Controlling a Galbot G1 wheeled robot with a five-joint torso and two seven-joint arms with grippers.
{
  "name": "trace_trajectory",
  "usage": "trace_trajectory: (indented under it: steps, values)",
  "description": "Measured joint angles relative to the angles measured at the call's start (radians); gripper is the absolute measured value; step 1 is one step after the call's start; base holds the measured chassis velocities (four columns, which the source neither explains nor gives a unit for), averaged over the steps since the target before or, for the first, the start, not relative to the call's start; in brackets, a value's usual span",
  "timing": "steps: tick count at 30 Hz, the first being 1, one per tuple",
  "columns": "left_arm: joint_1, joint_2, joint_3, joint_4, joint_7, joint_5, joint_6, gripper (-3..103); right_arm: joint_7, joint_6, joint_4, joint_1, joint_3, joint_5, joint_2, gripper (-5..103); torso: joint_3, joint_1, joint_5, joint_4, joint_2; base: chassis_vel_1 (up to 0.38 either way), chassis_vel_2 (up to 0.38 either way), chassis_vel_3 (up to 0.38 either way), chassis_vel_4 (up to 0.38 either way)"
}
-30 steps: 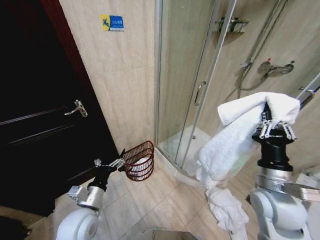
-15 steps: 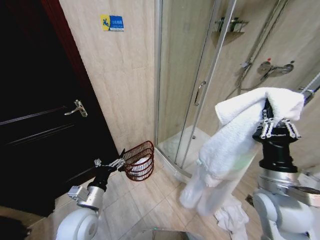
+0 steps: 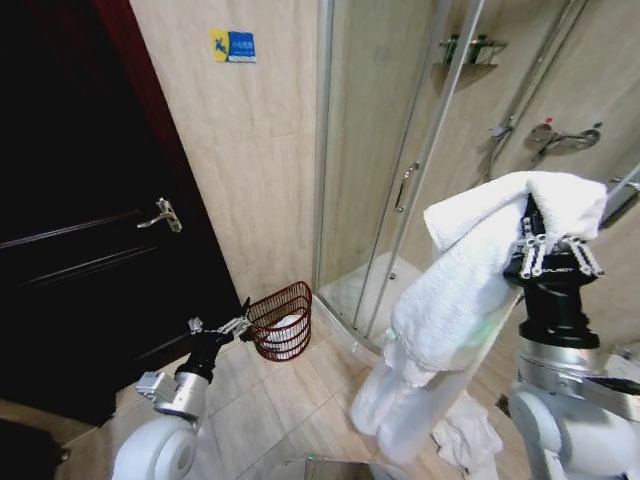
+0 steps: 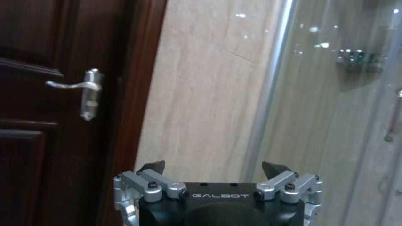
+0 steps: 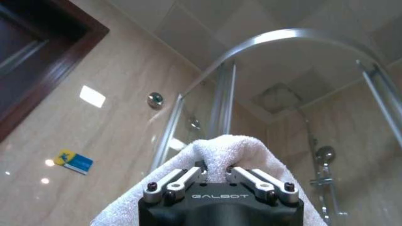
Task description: Discard the used towel into the hamper.
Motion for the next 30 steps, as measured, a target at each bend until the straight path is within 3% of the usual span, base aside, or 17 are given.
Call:
trace_trajectory:
  steps: [15,30]
  values:
    - [0.000,0.000,0.000,0.000,0.000,0.000,0.000,100,-0.007,0.004,0.000,0.001,0.001,-0.003,0.004,9,0.000,0.000,-0.0001,0.0004,0.000,0.095,0.091,0.088,0.097]
    - [0.000,0.000,0.000,0.000,0.000,0.000,0.000,100,-0.015,0.005,-0.003,0.010,-0.003,-0.009,0.003,9,0.000,0.000,0.0001,0.0000,0.000,0.023,0.021,-0.010,-0.010]
